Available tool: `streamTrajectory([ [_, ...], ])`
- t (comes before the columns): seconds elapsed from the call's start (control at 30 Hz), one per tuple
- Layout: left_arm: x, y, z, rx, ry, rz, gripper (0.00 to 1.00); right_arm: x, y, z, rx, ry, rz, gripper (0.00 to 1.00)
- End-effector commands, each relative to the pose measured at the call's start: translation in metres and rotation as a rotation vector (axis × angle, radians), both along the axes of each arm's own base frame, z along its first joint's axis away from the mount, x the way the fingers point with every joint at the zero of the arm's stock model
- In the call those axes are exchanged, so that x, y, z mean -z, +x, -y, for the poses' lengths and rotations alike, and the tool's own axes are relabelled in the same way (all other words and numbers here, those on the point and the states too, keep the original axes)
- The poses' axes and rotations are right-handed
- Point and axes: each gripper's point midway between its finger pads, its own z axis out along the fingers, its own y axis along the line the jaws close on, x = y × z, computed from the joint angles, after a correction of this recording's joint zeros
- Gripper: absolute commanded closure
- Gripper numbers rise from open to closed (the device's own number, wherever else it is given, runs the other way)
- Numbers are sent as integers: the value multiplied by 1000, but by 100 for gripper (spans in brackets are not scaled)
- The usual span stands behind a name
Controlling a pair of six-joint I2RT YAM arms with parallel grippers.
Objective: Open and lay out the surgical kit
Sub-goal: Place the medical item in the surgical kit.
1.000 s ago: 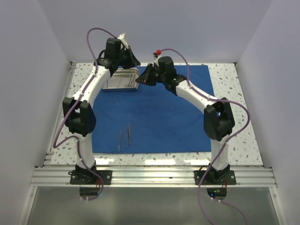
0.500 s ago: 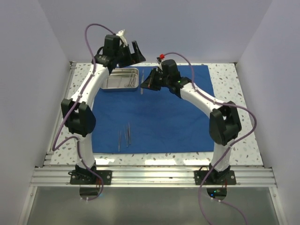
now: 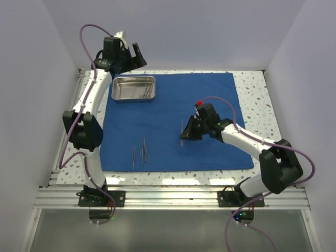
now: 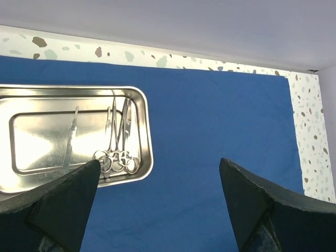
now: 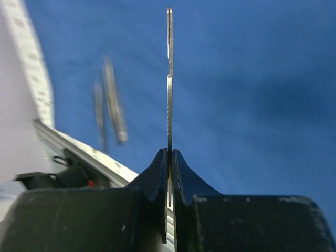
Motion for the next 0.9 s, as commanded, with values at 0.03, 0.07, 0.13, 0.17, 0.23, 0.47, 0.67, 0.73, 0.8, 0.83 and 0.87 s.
streamTrajectory([
  [0.03, 2, -9, 0, 8, 33, 15, 2, 19, -22, 15, 51, -26, -46, 100],
  [0.07, -2, -10, -1, 7, 28, 27, 2, 23, -25, 15, 54, -27, -59, 100],
  [0.13, 5, -13, 0, 8, 29, 15, 2, 33, -32, 16, 54, -39, -87, 100],
  [0.17, 6, -14, 0, 8, 31, 12, 2, 34, -35, 14, 49, -42, -93, 100],
  [0.23, 8, -14, -1, 5, 31, 9, 3, 37, -40, 9, 48, -51, -101, 100],
  [0.47, 8, -14, 4, 12, 33, 16, 4, 46, -49, -8, 57, -59, -126, 100],
  [0.67, 8, -16, 3, 16, 48, 15, 4, 59, -49, -2, 93, -133, -137, 100],
  [0.73, 9, -17, 2, 16, 53, 11, 4, 66, -50, 1, 90, -174, -145, 56],
  [0.8, 9, -17, 2, 17, 54, 12, 4, 67, -48, 2, 92, -203, -146, 44],
  [0.83, 8, -16, 2, 15, 53, 14, 4, 69, -49, 5, 90, -224, -153, 40],
  [0.87, 8, -16, 2, 16, 52, 16, 4, 70, -48, 6, 92, -234, -149, 35],
])
